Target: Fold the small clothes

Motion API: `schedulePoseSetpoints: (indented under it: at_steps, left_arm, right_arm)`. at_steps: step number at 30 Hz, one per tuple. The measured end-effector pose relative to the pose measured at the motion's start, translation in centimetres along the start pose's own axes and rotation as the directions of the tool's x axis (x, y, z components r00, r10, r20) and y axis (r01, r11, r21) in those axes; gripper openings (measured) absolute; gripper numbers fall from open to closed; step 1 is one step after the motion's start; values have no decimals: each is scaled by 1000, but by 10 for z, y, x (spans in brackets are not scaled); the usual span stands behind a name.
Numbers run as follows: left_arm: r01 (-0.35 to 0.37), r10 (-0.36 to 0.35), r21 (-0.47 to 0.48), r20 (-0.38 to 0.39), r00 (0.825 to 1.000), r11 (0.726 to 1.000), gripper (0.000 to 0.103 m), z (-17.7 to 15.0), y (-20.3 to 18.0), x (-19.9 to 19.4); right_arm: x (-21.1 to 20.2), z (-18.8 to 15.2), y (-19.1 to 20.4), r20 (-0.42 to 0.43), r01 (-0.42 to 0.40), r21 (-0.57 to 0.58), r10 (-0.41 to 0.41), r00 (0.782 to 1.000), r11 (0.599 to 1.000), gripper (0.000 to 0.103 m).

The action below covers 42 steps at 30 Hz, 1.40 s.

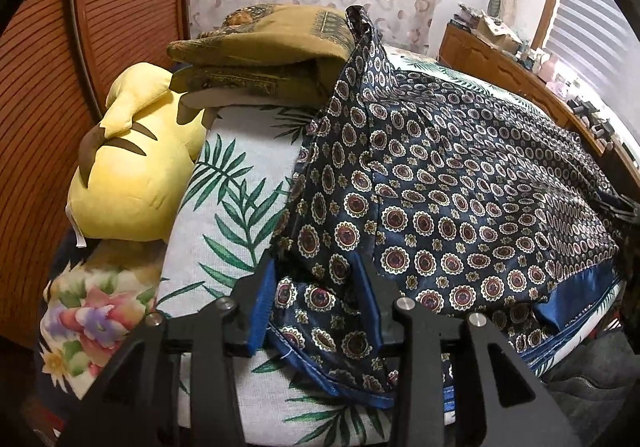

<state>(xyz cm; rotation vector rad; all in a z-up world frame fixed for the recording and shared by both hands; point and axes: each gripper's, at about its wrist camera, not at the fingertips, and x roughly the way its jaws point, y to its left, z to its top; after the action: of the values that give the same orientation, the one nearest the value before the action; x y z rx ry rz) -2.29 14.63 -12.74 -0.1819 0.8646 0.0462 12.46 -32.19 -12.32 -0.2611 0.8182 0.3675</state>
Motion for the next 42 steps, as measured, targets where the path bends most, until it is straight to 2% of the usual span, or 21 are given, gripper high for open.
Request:
schedulePoseSetpoints:
  at_steps: [2,3,5,7,9,10,14,17,21,26,31,38,40,42]
  left_arm:
    - [3,-3,-7,2,1000,1000,36,1,1,0]
    - [5,-5,-10,5,1000,1000,29,1,1,1]
    - [9,-9,-15,9,1000,1000,23,1,1,1]
    - [24,-24,-18,8,1000,1000,11,1,2,1]
    - [59,-59,-26,5,998,998,1,1,2,2]
    - [77,-77,-17,5,997,997,0,0,0,3]
    - [149,-149,7,98,984,989,0,9,-15,-14]
    - [208,-211,35,155,965,978,0,27,-33,-27]
    - [319,-332,94,189,924,943,0,57,-65,-36]
    - [365,-408,218,201,891,905,0,91,-120,-41]
    - [404,-472,314,178,864,859,0,116,-172,-39]
    - [455,-562,453,131,817,767,0,150,-255,-41]
    - [459,-571,485,108,814,745,1,154,-281,-38]
    - [468,-566,494,61,822,733,8,154,-293,-30]
  right_arm:
    - [-3,-4,-1,-3,11,-6,-11,1000,1000,70]
    - [-6,-8,-3,-2,15,0,-15,1000,1000,70]
    - [-12,-16,-11,-4,30,30,-30,1000,999,70]
    - [-19,-25,-20,-3,19,63,-19,1000,998,72]
    - [-25,-34,-29,-1,18,90,-18,1000,996,75]
    - [-27,-37,-31,2,15,95,-15,1000,995,75]
    - [-33,-44,-34,20,20,92,-22,1000,996,75]
    - [-35,-44,-34,32,24,95,-27,999,995,75]
    - [-43,-39,-35,55,27,99,-33,998,995,75]
    - [-52,-34,-41,98,31,119,-42,994,992,75]
    - [-57,-33,-50,131,25,154,-45,990,988,75]
    - [-66,-28,-57,167,29,162,-57,984,986,75]
    - [-72,-27,-60,182,33,163,-63,981,986,75]
    - [-77,-25,-63,192,34,164,-66,979,986,75]
